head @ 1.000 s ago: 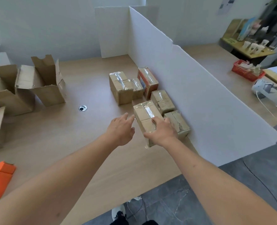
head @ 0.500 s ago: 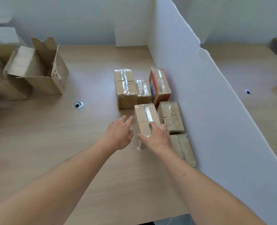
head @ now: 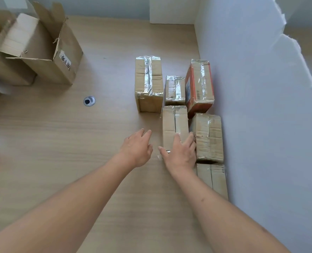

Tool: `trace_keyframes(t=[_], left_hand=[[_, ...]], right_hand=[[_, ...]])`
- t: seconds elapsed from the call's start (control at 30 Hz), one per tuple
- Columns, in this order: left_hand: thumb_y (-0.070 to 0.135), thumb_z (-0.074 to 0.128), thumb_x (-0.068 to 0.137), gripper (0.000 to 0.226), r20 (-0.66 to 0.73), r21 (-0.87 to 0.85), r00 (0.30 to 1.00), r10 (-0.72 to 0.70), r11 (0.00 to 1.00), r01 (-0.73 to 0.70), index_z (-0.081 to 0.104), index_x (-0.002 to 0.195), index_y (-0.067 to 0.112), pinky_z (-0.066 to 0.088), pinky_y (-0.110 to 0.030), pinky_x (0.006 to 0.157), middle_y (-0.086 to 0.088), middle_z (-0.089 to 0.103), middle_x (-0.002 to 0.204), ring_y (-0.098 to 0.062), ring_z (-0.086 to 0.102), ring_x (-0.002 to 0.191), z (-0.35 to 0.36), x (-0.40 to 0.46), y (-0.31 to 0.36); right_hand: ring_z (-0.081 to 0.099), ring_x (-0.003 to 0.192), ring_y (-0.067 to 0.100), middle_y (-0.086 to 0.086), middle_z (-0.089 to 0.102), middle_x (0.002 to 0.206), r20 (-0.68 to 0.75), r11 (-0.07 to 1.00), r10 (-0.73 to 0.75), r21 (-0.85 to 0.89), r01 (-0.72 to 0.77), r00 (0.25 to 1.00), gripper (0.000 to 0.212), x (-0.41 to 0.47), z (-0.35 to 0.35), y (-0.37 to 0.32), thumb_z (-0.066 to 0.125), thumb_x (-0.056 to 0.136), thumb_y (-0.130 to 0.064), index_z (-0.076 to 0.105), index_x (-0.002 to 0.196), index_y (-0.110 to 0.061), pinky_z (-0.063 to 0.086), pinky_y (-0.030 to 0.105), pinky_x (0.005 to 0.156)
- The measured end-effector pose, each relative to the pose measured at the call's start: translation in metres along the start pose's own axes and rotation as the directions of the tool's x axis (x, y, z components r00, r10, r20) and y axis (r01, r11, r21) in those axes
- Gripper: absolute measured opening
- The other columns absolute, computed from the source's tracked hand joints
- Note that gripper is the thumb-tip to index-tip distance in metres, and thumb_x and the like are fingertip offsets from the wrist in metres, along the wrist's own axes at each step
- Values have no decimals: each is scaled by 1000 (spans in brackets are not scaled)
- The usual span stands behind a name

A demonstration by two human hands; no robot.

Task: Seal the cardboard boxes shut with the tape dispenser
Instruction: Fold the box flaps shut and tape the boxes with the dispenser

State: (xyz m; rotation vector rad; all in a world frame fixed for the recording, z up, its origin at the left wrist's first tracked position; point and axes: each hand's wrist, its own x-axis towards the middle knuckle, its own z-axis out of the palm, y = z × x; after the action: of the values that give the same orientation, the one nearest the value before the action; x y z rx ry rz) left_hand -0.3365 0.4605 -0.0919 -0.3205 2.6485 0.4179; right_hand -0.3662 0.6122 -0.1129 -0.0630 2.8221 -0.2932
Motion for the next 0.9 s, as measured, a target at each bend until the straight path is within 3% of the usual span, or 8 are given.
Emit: trace_keyframes(t=[0.07, 0.17, 0.4, 0.53, 0.9], left_hand=[[36, 43, 103, 58, 18, 1, 1000, -2, 1000, 2, 28, 156, 17, 37, -43, 110, -8, 33, 158, -33, 43, 137, 3, 1, -1], [36, 43, 103, 58, 12, -2, 1000, 13, 1000, -13, 29, 156, 17, 37, -44, 110, -9, 34, 157, -33, 43, 138, 3, 2, 0], [35, 43, 104, 60, -36, 45, 997, 68, 997, -66, 26, 158, 16, 34, -44, 114, -10, 32, 160, -32, 38, 141, -20, -13, 6], [35, 42, 104, 59, -102, 52, 993, 67, 997, -62, 26, 158, 17, 31, -42, 114, -9, 31, 161, -31, 37, 142, -39, -37, -4], [36, 43, 104, 58, -335, -10, 940, -60, 998, 60, 30, 157, 18, 24, -43, 119, -9, 32, 161, -27, 32, 146, -96, -139, -115]], right_hand=[[29, 142, 38, 25, 15, 161, -12, 996, -33, -79, 32, 999, 85, 1, 4, -1, 62, 87, -67, 39, 149, -14, 33, 42, 115], [33, 138, 35, 20, 28, 155, -20, 992, -74, -103, 72, 997, 89, 1, 3, -5, 57, 89, -70, 40, 149, -6, 34, 42, 114], [43, 132, 30, 11, 43, 147, 35, 970, -240, -14, 241, 970, 51, -6, -25, -8, 46, 103, -45, 48, 143, -14, 39, 40, 109], [41, 137, 28, 10, 45, 148, 98, 934, -356, 36, 355, 929, 47, -17, -51, -21, 47, 104, -41, 49, 144, -16, 36, 40, 112], [35, 145, 27, 9, 36, 159, 76, 806, -590, -5, 592, 804, 54, -83, -91, -149, 44, 103, -49, 47, 149, -20, 34, 41, 115]])
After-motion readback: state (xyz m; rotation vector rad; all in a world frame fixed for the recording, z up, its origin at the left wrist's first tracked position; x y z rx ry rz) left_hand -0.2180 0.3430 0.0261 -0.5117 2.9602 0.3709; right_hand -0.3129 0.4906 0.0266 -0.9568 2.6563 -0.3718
